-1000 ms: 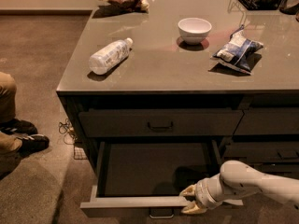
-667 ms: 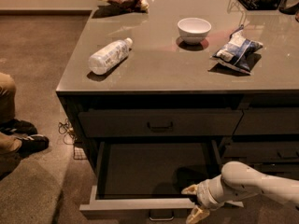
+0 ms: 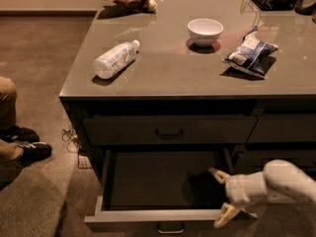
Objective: Open middle drawer
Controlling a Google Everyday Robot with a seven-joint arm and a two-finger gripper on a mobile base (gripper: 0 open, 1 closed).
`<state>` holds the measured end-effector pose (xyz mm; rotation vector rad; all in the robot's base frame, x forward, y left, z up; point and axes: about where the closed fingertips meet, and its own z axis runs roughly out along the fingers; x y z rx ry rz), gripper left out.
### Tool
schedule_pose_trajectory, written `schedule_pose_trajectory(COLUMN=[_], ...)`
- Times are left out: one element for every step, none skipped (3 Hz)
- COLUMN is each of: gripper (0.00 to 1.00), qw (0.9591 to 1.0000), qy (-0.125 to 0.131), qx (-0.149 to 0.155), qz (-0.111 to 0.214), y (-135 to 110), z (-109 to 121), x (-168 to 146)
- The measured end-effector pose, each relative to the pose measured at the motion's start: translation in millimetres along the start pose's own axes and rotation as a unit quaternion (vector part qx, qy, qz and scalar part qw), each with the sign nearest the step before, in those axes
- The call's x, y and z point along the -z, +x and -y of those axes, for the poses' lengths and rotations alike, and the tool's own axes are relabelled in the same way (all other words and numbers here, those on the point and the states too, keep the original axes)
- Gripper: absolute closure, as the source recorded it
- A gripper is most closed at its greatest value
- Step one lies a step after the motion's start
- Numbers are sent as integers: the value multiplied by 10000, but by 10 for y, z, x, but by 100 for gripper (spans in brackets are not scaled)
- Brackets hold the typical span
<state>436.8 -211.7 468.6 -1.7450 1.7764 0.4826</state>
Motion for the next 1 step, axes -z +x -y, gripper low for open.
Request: schedule_pose_trajectory(gripper=[0], qw=[9986], qy=[457], qx=[145], qz=[210], y=[-26], z=[234], x=[482])
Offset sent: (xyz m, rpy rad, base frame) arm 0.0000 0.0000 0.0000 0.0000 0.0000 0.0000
